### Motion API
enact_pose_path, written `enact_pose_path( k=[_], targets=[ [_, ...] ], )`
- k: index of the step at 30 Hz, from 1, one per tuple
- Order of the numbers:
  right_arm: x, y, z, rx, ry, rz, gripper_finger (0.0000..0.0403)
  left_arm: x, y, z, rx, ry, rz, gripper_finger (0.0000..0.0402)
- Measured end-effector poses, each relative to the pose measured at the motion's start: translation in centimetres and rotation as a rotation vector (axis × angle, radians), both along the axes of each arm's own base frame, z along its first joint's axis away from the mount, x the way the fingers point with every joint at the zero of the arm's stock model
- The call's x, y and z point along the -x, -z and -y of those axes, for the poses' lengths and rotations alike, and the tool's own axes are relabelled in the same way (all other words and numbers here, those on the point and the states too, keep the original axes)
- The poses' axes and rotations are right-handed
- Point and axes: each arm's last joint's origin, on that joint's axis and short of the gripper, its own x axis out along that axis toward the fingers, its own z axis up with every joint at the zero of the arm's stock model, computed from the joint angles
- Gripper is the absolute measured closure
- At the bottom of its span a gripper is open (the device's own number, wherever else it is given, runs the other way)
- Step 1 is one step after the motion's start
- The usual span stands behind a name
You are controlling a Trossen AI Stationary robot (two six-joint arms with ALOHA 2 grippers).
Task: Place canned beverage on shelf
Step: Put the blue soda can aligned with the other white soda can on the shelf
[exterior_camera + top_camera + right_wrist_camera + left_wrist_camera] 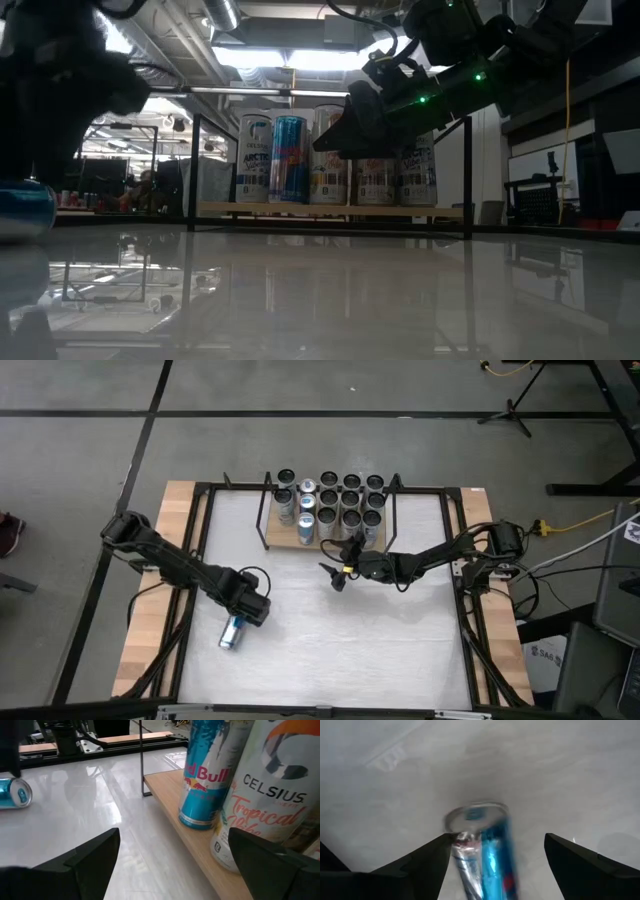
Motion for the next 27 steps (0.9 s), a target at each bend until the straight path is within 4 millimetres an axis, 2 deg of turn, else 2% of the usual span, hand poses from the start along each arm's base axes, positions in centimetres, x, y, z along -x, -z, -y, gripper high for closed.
enact_pose_path(
  k=[6, 12, 22, 27],
  targets=[
    [0.0, 0.0, 0.0, -0.005, -0.016, 0.000, 0.0040, 0.9, 1.8, 0.0, -0.007, -0.014, -0.021, 0.0093],
    [0.0, 0.0, 0.0, -0.005, -0.016, -0.001, 0.0040, 1.1, 2.8, -0.1, 0.008, -0.011, 0.006, 0.0098],
    [0.0, 0.0, 0.0, -0.005, -0.016, -0.001, 0.0040, 0.9, 3.3, 0.0, 0.035, -0.010, 0.049, 0.0176],
    [0.0, 0.0, 0.0, -0.006, -0.016, -0.001, 0.0040, -0.8, 3.0, 0.4, 0.001, 0.009, 0.261, 0.0193]
  ],
)
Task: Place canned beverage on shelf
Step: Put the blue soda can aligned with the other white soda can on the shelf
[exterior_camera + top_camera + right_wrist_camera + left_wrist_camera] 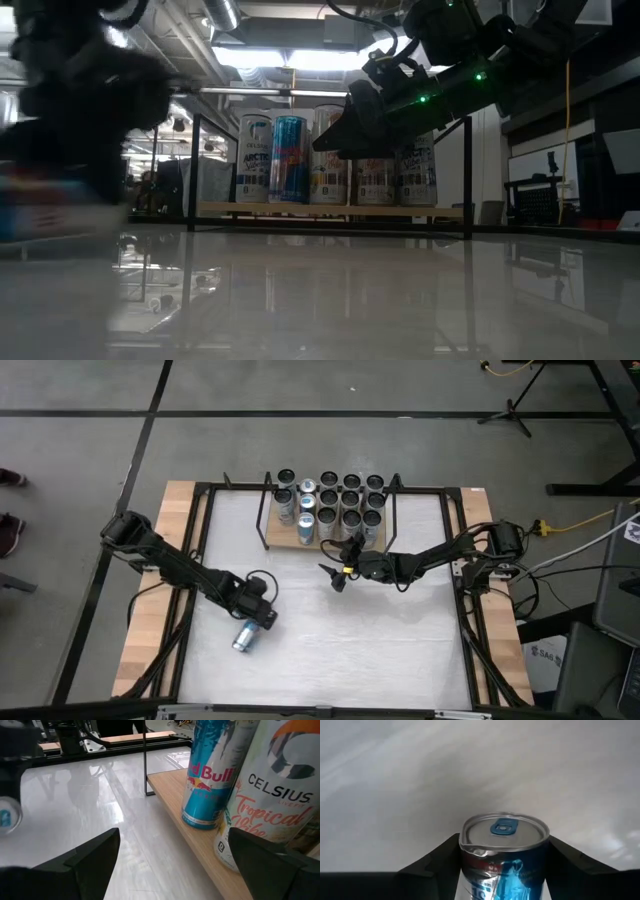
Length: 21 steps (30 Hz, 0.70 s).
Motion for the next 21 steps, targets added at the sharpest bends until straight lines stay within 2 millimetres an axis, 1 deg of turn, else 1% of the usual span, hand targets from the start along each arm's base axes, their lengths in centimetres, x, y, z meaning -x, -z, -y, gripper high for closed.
enact_pose_path(
  k=[4, 9, 13, 16, 21],
  targets=[
    [0.0, 0.0, 0.0, 0.000, 0.000, 0.000, 0.0040, -1.9, -0.8, -0.2, -0.110, -0.004, 0.233, 0.0190],
    [0.0, 0.0, 0.0, -0.005, -0.014, 0.000, 0.0040, -3.7, -1.9, -1.5, -0.395, -0.007, 0.444, 0.0190],
    [-0.1, 0.0, -0.2, -0.016, -0.078, -0.006, 0.0040, -4.6, -2.8, -2.5, -0.628, 0.002, 0.519, 0.0189],
    [-0.1, 0.1, -0.4, -0.028, -0.154, -0.011, 0.0040, -5.0, -3.3, -3.1, -0.764, 0.006, 0.529, 0.0189],
    [-0.2, 0.1, -0.8, -0.070, -0.270, -0.010, 0.0040, -5.7, -4.1, -3.9, -0.873, 0.028, 0.553, 0.0189]
  ],
)
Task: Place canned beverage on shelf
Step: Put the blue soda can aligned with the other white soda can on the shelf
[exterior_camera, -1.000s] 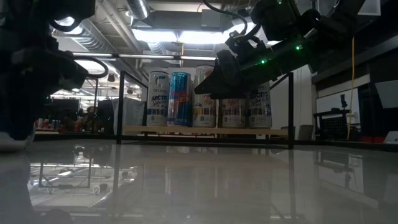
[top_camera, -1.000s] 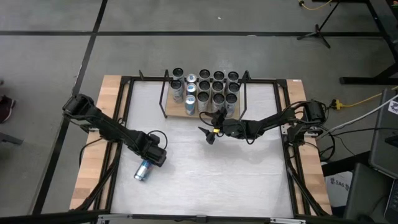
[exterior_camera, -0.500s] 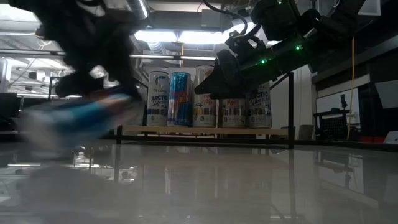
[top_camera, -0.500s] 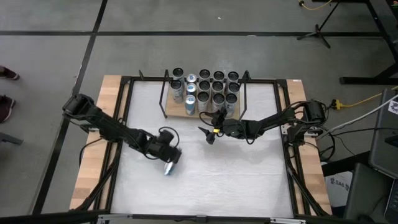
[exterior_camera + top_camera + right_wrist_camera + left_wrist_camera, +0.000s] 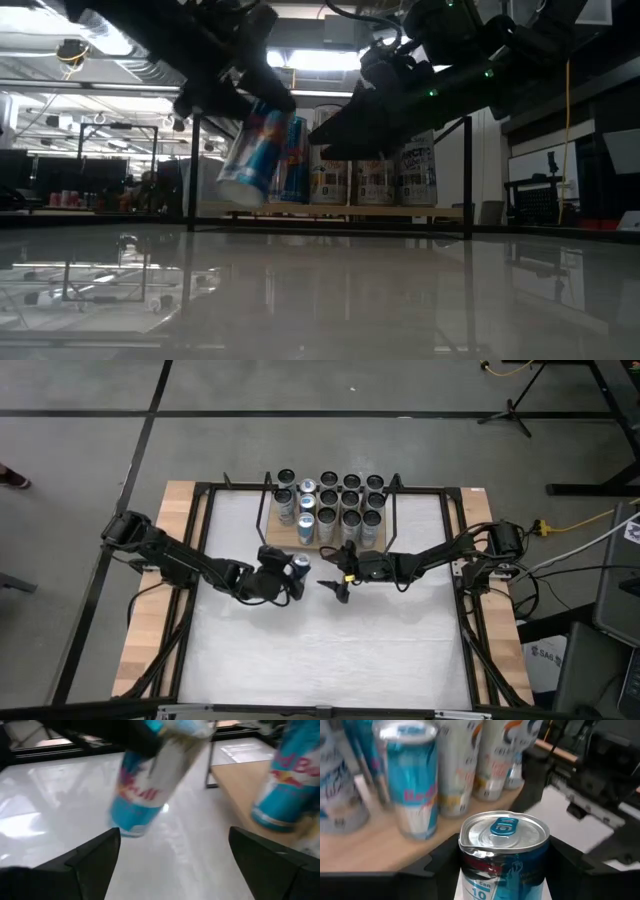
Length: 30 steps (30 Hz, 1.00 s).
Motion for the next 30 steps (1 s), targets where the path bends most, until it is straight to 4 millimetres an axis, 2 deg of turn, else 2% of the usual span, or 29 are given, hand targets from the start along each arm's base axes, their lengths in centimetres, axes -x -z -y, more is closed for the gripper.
enact_pose_path(
  k=[6, 14, 25, 30],
  targets=[
    [-0.1, -0.4, -0.2, -0.027, -0.074, 0.042, 0.0040, -0.8, -1.1, -0.4, -0.090, 0.041, 0.044, 0.0189],
    [-0.4, -1.6, -0.2, -0.079, -0.057, 0.177, 0.0040, -1.4, -2.5, -0.4, -0.176, 0.087, 0.111, 0.0189],
    [-0.5, -2.0, -0.4, -0.092, -0.104, 0.211, 0.0040, -1.8, -4.6, -0.3, -0.270, 0.131, 0.239, 0.0189],
    [-0.5, -2.3, -0.4, -0.092, -0.106, 0.246, 0.0040, -2.0, -4.9, -0.6, -0.271, 0.169, 0.270, 0.0189]
  ],
)
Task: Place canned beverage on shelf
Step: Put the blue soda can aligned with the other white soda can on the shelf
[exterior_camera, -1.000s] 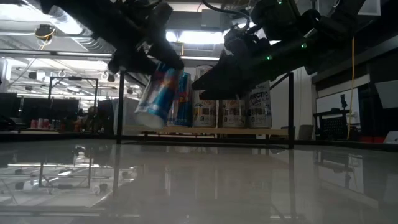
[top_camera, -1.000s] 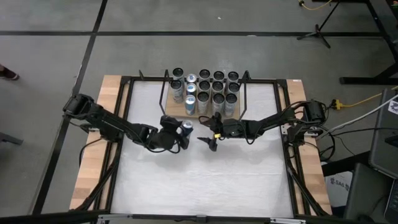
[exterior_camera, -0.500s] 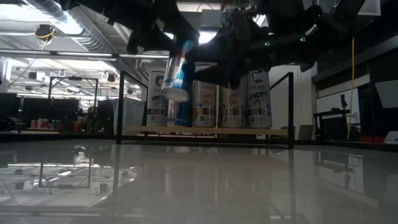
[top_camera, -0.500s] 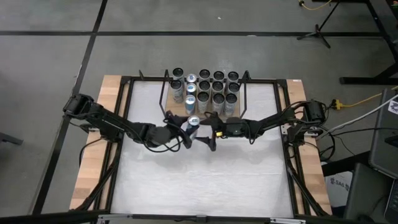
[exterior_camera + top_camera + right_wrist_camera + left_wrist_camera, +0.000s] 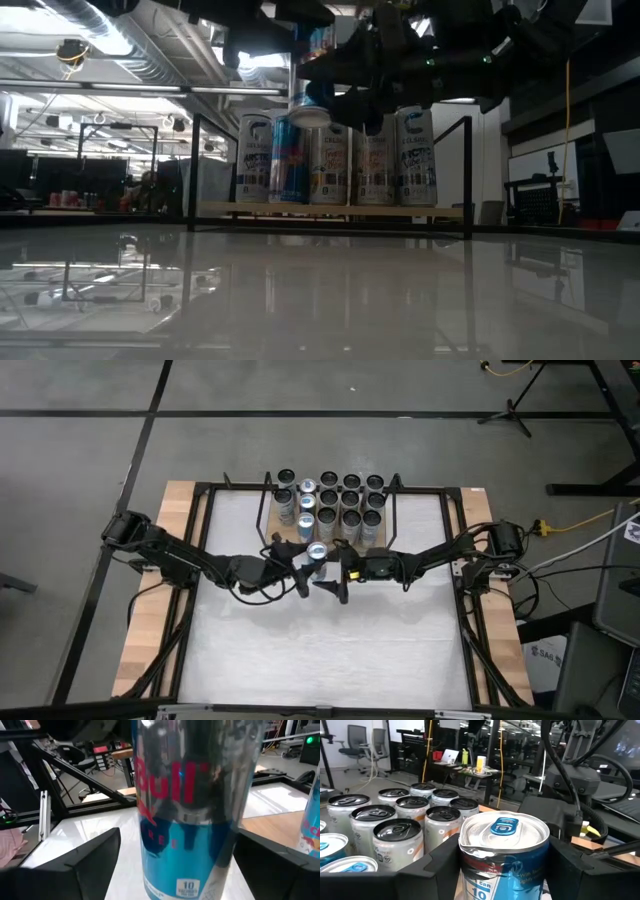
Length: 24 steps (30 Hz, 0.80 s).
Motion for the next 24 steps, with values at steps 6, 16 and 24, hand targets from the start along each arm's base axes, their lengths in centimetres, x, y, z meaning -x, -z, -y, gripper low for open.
enact_pose_path(
  k=[6, 16, 24],
  targets=[
    [-0.01, -0.14, 0.00, -0.001, 0.000, 0.015, 0.0040, -0.11, -0.15, -0.39, 0.004, 0.011, 0.017, 0.0185],
    [-0.01, -0.16, 0.01, -0.001, 0.001, 0.016, 0.0114, -0.16, -0.37, -0.64, 0.009, 0.008, 0.041, 0.0167],
    [-0.01, -0.15, 0.03, -0.001, 0.003, 0.016, 0.0193, -0.16, -0.36, -0.63, 0.008, 0.008, 0.039, 0.0165]
  ],
)
